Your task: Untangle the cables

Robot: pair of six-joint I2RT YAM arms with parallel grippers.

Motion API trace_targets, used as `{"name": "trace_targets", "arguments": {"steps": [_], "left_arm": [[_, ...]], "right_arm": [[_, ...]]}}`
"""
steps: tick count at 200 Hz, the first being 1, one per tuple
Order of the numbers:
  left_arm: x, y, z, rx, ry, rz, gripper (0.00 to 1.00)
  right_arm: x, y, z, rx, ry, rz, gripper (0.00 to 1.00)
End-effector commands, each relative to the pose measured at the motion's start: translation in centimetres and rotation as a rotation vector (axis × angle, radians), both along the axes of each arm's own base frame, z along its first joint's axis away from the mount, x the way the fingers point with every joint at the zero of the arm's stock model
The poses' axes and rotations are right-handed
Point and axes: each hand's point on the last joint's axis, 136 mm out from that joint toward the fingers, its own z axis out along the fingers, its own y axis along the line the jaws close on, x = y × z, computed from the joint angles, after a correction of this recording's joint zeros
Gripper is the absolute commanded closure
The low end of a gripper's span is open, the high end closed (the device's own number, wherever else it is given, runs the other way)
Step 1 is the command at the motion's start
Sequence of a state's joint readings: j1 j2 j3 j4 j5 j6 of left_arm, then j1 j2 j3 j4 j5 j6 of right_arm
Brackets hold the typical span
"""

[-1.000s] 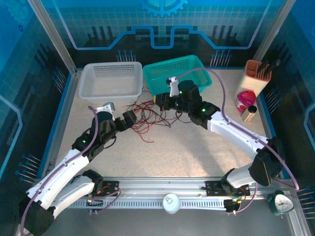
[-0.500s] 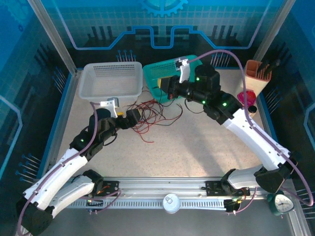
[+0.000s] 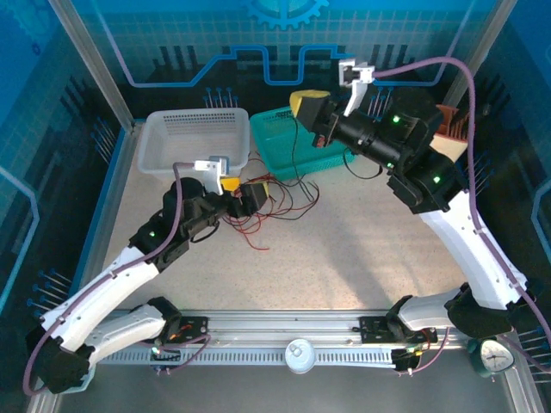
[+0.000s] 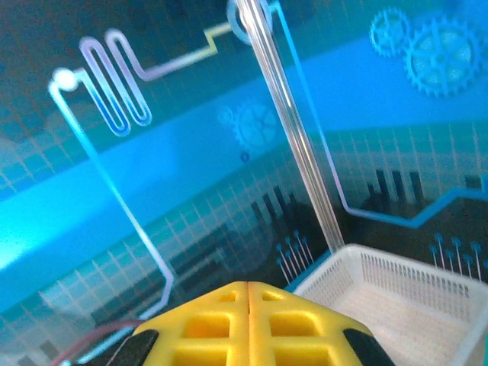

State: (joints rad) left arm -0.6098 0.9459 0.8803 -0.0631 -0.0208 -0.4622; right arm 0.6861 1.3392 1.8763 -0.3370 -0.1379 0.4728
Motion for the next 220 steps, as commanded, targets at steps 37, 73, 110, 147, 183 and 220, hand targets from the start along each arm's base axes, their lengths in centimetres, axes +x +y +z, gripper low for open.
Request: {"name": "trace_targets", "arguments": {"steps": [37,73,110,147,183,220], "left_arm": [[0.7,0.3,1.7,0.006,-0.049,0.086,0.01],[1.1,2.7,0.1,0.020,-0.015,0.214,0.01],[1.2,3.3,-1.0,0.029,-0.012,0.247,0.01],[1.9,2.7,-2.1,0.072,0.003,0.239,0.01],[2.8,1.7,-2.8,0.085,0.014,0.223,0.01],[3.4,1.0,-3.3,0.088,0.038,0.213,0.01]], "right_arm": [[3.9,-1.0,2.5,0.021,-0.049,-0.093,1.00],[9.7,-2.1,1.3,0.020,-0.011,-0.179,1.00],[16.6,-4.6,-1.1,0.036,0.045,-0.287,1.00],[22.4,-7.2,-3.6,0.053,0.107,-0.357,1.00],[27.1,-8.9,-7.5,0.055,0.180,-0.406,1.00],[31.5,-8.5,-13.4,0.075,0.295,-0.410,1.00]]}}
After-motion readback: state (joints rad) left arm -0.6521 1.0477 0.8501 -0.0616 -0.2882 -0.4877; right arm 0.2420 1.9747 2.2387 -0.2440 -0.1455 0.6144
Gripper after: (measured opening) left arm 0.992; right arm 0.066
